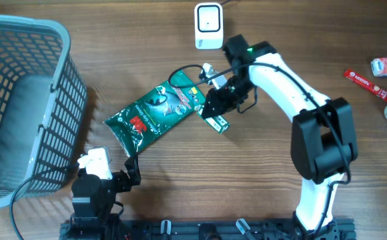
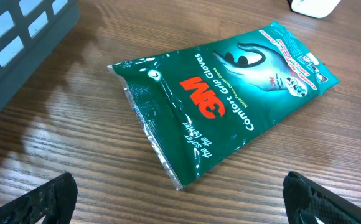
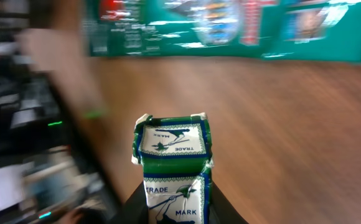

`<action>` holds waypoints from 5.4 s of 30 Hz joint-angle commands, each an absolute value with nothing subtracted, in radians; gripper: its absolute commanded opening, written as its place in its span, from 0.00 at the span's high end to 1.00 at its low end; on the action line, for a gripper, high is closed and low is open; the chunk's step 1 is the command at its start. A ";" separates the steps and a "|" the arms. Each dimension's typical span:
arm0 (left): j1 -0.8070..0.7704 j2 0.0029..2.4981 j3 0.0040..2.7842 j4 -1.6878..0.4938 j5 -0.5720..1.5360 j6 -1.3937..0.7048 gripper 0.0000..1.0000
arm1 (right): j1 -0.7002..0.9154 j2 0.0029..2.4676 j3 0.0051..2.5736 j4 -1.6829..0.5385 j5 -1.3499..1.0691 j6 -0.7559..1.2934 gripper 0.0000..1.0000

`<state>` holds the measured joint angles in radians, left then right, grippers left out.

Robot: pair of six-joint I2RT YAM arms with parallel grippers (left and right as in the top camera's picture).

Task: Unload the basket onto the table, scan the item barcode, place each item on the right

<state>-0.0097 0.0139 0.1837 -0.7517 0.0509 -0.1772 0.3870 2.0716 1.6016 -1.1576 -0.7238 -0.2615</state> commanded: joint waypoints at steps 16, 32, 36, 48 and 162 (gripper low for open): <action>-0.004 0.007 0.182 -0.749 0.056 -0.165 0.00 | 0.363 2.083 1.854 -0.867 -0.265 -0.289 0.80; -0.004 0.007 0.182 -0.749 0.056 -0.165 0.00 | 0.515 2.381 1.870 0.358 0.756 -1.075 0.76; -0.004 0.007 0.181 -0.749 0.056 -0.165 0.00 | 0.527 2.503 1.870 0.624 0.781 -1.273 0.77; -0.004 0.007 0.182 -0.749 0.056 -0.165 0.00 | 0.572 2.600 1.870 0.690 0.680 -1.218 0.79; -0.004 0.007 0.182 -0.749 0.056 -0.164 0.00 | 0.459 2.371 1.872 -1.334 -0.939 0.101 0.96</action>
